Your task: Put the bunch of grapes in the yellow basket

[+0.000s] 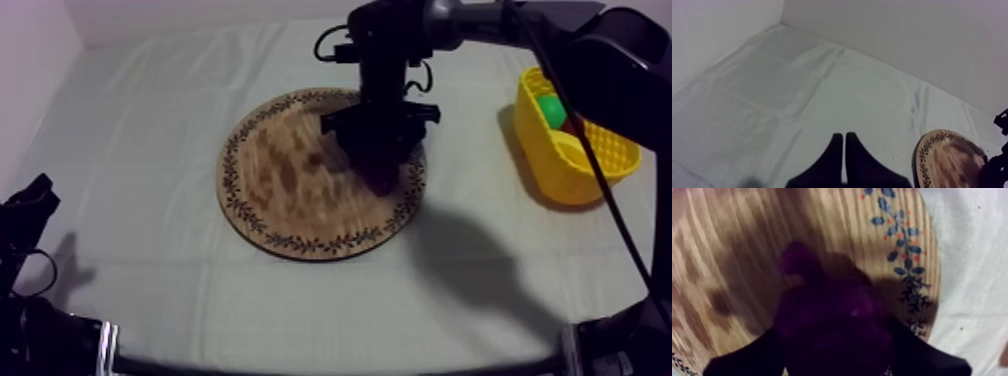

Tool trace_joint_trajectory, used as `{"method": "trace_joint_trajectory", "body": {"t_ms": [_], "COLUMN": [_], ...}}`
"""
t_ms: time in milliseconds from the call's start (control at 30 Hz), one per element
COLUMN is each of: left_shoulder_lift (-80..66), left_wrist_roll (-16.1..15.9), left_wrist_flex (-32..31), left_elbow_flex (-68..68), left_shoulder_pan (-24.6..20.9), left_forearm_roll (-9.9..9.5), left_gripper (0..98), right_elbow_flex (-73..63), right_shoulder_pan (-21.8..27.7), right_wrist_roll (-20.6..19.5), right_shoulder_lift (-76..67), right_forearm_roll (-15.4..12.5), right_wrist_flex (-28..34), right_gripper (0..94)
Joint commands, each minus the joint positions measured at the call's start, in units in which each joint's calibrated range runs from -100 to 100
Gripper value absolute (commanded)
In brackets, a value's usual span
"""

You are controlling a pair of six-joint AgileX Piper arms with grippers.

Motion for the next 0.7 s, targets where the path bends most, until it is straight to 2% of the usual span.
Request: {"method": "trace_joint_trajectory", "body": {"t_ms": [0, 200, 667], "left_shoulder_lift": [0.03, 0.03, 0.03], "left_wrist_roll": [0.0, 0.0, 0.0], "left_wrist_flex": [0.03, 0.03, 0.03], "left_elbow_flex": [0.04, 0.04, 0.04], "left_shoulder_pan": [-0.01, -0.01, -0.01], "left_forearm_roll": [0.01, 0.01, 0.01], "left_gripper": [0.0, 0.0, 0.0], "right_elbow_flex": [0.0, 1.07, 5.46], "right_shoulder_pan": [0.05, 0.2, 1.11], "right_wrist_roll": [0.12, 0.41, 4.01], "right_shoulder_lift": [-0.25, -2.39, -17.57], "right_forearm_roll": [0.13, 0.31, 1.71], "right_wrist_flex": [-0.17, -0.73, 2.06], "right_gripper": [45.2, 40.2, 40.9]}}
